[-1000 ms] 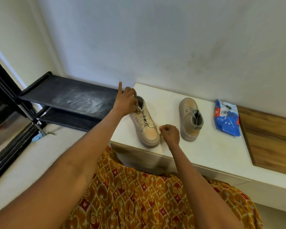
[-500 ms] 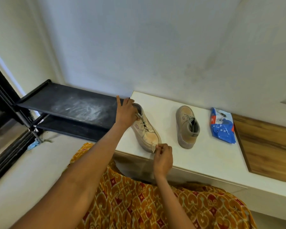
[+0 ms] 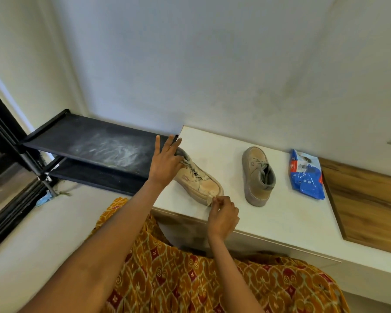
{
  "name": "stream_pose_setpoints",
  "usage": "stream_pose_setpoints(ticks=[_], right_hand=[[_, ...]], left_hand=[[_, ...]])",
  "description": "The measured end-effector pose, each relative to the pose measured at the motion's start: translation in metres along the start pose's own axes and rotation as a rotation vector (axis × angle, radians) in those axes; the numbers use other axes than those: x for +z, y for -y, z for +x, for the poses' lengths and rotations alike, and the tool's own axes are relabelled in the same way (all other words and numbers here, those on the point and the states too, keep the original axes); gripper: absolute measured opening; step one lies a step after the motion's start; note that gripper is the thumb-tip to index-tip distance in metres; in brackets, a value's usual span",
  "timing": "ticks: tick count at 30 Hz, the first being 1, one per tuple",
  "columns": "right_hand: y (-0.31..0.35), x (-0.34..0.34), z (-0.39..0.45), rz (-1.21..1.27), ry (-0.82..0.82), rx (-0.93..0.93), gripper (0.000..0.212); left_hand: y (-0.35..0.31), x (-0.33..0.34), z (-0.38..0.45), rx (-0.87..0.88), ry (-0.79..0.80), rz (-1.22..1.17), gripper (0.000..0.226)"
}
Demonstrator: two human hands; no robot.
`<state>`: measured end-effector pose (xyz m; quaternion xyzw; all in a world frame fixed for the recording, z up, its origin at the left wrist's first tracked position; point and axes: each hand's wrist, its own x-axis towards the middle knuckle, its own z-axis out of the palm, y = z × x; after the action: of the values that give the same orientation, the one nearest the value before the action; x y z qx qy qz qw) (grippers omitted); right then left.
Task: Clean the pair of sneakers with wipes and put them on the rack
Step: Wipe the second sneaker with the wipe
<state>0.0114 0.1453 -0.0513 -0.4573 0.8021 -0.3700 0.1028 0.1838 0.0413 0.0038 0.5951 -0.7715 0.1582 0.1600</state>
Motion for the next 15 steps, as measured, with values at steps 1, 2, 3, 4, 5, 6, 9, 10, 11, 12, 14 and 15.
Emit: stream_pose_setpoints(ticks=[1, 2, 3, 4, 5, 6, 9, 10, 11, 12, 14, 15], right_hand=[[0.003, 0.003, -0.004, 0.041, -0.002, 0.053, 0.011], [0.007, 0.005, -0.004, 0.082, -0.006, 0.105, 0.011], [0.011, 0.006, -0.001, 0.113, -0.012, 0.150, 0.011], [0.012, 0.006, 0.006, 0.124, -0.016, 0.178, 0.012], [0.012, 0.006, 0.015, 0.113, -0.017, 0.184, 0.012], [0.010, 0.004, 0.026, 0.090, -0.009, 0.178, 0.012], [0.002, 0.000, 0.060, 0.072, 0.029, 0.191, 0.013], [0.001, 0.000, 0.069, 0.099, 0.030, 0.208, 0.013], [0.002, 0.000, 0.076, 0.132, 0.019, 0.226, 0.013], [0.004, 0.001, 0.079, 0.165, 0.003, 0.246, 0.013], [0.011, 0.004, 0.080, 0.206, -0.022, 0.280, 0.012], [0.012, 0.006, 0.079, 0.208, -0.024, 0.290, 0.012]], left_hand=[[0.000, 0.000, 0.000, -0.008, -0.010, -0.018, 0.020], [0.001, -0.001, 0.000, -0.013, -0.019, -0.026, 0.019], [0.001, -0.001, -0.001, -0.010, -0.025, -0.023, 0.019], [0.002, -0.001, -0.002, 0.000, -0.027, -0.021, 0.020], [0.002, -0.002, -0.004, 0.020, -0.028, -0.021, 0.020], [0.002, -0.002, -0.007, 0.046, -0.033, -0.025, 0.020], [-0.006, -0.003, -0.019, 0.113, -0.109, -0.044, 0.018], [-0.011, -0.004, -0.023, 0.123, -0.143, -0.062, 0.017], [-0.016, -0.005, -0.026, 0.127, -0.171, -0.076, 0.017], [-0.022, -0.006, -0.028, 0.126, -0.191, -0.077, 0.017], [-0.030, -0.008, -0.029, 0.114, -0.192, -0.035, 0.020], [-0.032, -0.009, -0.028, 0.111, -0.174, -0.013, 0.022]])
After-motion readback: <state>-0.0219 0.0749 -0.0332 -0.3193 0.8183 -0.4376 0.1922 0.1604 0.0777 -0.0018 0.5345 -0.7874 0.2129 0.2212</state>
